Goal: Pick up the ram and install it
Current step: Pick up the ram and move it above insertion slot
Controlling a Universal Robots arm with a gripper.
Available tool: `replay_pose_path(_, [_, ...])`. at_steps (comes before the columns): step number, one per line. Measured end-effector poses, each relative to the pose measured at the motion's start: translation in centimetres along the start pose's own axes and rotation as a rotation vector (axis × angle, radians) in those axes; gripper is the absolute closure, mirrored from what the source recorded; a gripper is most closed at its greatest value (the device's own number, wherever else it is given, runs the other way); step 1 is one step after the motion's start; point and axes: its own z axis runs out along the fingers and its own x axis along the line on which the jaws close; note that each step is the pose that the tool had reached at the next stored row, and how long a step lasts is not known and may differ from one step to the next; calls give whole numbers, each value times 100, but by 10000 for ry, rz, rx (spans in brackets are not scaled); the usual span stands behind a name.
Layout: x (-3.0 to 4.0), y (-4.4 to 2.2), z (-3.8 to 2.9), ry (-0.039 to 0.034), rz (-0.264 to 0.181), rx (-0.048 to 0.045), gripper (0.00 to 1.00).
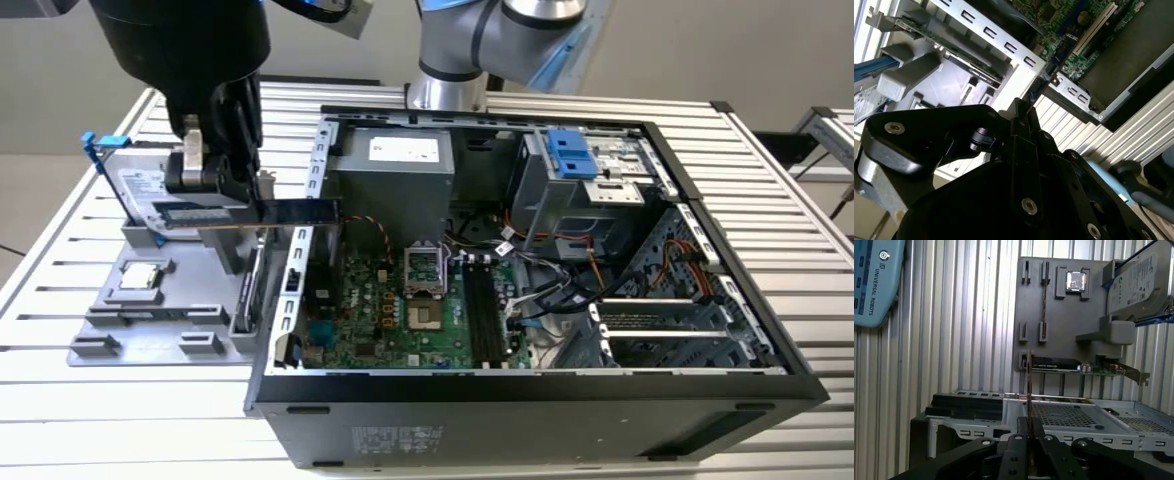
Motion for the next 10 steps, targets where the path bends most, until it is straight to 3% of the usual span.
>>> replay_pose_path(10, [4,-87,-1,0,0,1,100])
